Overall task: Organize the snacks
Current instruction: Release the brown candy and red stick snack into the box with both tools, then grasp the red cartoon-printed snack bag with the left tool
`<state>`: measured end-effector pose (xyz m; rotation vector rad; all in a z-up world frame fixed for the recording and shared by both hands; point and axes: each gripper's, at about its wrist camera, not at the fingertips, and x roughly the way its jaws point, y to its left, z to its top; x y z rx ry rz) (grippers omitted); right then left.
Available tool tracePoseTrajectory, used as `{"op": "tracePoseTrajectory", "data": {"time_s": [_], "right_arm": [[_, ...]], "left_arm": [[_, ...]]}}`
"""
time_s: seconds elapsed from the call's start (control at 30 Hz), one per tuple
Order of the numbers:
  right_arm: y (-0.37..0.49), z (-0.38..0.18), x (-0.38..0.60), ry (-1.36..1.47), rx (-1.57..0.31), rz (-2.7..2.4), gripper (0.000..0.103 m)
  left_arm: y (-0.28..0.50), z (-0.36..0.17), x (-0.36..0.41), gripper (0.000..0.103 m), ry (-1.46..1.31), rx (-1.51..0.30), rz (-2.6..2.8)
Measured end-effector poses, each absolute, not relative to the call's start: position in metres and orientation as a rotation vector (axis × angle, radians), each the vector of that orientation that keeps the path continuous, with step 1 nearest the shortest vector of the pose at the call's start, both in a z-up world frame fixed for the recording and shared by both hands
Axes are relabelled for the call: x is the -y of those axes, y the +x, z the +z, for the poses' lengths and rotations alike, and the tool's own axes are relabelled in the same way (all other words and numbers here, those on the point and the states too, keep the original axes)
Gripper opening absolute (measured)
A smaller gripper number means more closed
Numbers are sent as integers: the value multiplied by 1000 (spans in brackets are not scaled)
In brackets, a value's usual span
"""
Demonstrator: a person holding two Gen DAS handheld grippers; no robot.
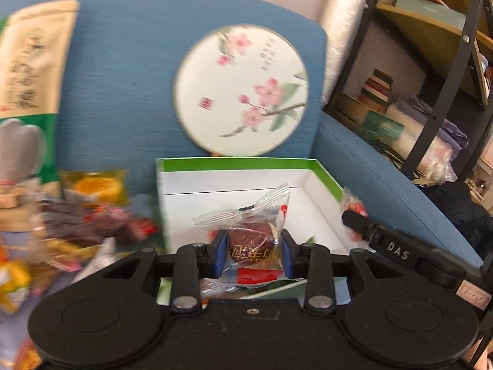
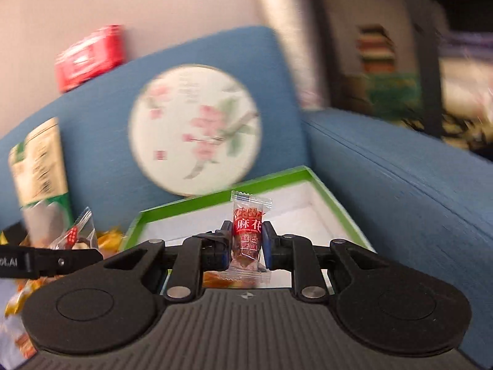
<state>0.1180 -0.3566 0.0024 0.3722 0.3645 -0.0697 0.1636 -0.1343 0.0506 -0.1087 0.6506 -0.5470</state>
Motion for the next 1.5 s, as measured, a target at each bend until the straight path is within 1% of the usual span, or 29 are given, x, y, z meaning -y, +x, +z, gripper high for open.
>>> {"op": "tracePoseTrajectory", "data": {"time_s": [0.2,0.23,0.27,0.3,0.37,0.47,0.63,0.83,0.93,1.13,1.27,1.3,1.37,1.5], "right_arm": [[125,-9,359,389,-400,-107,34],[126,-11,358,386,-402,-105,39],[126,-12,357,380,-405,-110,44],[126,-13,358,372,-408,-107,48],[125,-12,357,361,-404,-108,78],[112,-3,358,356,-332,-105,88],[89,6,338,327,-276,-19,98],[83,7,282,250,-322,204,98],[83,1,252,244,-383,340,98],[88,-24,209,349,-577,562,99],[93,-38,191,412,-694,659,98],[95,-42,188,429,-717,673,98],[97,-48,184,460,-755,688,98],[96,-47,182,485,-751,718,99]], "left_arm": [[185,25,170,69,-77,-699,-570],[187,21,173,69,-69,-700,-575],[187,19,174,80,-63,-696,-582],[188,18,175,103,-56,-695,-596],[183,20,170,103,-59,-668,-577],[167,34,148,103,-79,-572,-524],[136,46,97,103,-99,-559,-406],[95,15,22,103,-148,-638,-264],[84,1,-17,103,-178,-679,-183],[100,-9,-66,103,-267,-727,-141],[118,-14,-72,103,-236,-770,-201],[120,-17,-72,98,-228,-786,-222],[131,-22,-72,83,-232,-822,-255],[140,-29,-77,82,-296,-857,-284]]}}
